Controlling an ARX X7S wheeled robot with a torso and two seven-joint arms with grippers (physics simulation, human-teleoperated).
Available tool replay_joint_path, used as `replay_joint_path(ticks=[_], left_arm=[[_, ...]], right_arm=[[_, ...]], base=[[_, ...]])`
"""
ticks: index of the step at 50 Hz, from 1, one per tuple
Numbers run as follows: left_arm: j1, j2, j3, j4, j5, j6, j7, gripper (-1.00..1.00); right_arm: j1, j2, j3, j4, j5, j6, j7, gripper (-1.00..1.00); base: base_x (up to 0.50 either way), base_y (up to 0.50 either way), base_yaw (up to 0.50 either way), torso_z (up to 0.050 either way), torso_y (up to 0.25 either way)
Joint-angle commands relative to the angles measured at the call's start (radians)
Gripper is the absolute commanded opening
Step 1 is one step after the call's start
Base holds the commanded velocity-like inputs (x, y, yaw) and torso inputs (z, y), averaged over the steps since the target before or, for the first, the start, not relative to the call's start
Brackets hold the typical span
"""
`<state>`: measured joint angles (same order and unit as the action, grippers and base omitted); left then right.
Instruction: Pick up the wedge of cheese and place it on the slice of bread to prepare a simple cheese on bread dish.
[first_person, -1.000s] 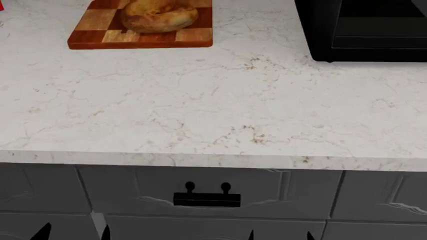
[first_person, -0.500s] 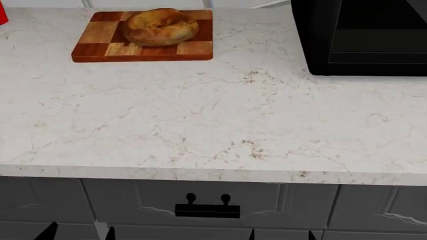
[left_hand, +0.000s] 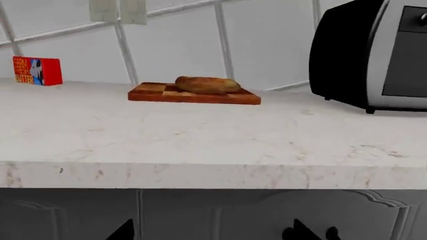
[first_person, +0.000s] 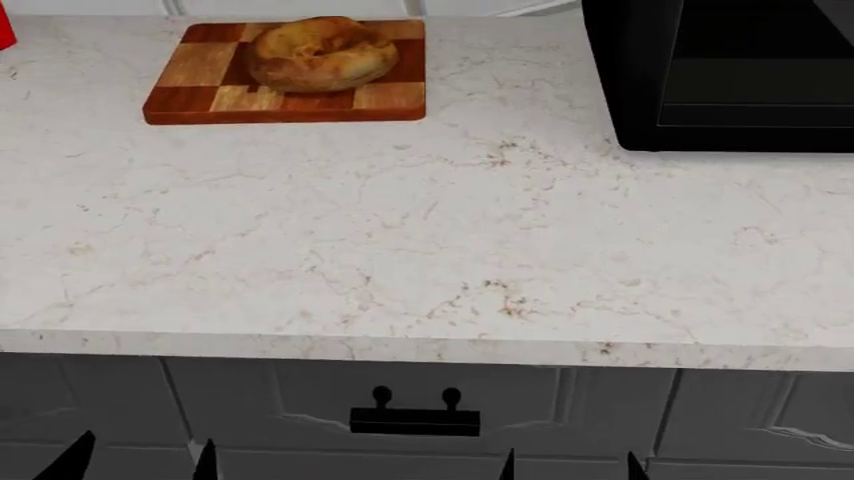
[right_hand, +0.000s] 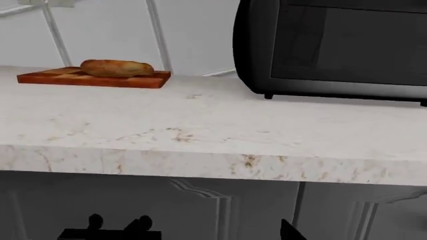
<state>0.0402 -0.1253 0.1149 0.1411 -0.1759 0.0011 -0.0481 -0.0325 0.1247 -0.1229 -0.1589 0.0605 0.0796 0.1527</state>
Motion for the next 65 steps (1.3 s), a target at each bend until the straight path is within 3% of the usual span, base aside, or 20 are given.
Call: replay_joint_path(ticks=[1,12,23,35,48,65], left_arm=[[0.013,-0.038,-0.003,0.215,0.003,-0.13,-0.058,1.0],[-0.093,-0.094,-0.026,0.417,-0.017,-0.327,-0.1,1.0],[-0.271,-0.109,-0.06,0.473,-0.053,-0.512,-0.14,1.0],[-0.325,-0.123,-0.13,0.488,-0.089,-0.592,-0.175,1.0],[-0.398,-0.127,-0.119,0.52,-0.112,-0.686,-0.197,1.0],[-0.443,-0.129,-0.134,0.528,-0.148,-0.719,-0.201,1.0]], right_arm=[[-0.01,0.046,0.004,-0.237,0.012,0.175,0.013,1.0],[0.09,0.115,0.079,-0.425,0.044,0.385,0.028,1.0],[0.251,0.165,0.096,-0.436,0.052,0.526,0.018,1.0],[0.347,0.19,0.136,-0.413,0.073,0.595,0.017,1.0],[0.453,0.213,0.145,-0.39,0.082,0.666,0.015,1.0],[0.463,0.219,0.156,-0.395,0.093,0.672,0.018,1.0]], base=[[0.0,0.0,0.0,0.0,0.0],[0.0,0.0,0.0,0.0,0.0],[0.0,0.0,0.0,0.0,0.0],[0.0,0.0,0.0,0.0,0.0],[0.0,0.0,0.0,0.0,0.0],[0.0,0.0,0.0,0.0,0.0]])
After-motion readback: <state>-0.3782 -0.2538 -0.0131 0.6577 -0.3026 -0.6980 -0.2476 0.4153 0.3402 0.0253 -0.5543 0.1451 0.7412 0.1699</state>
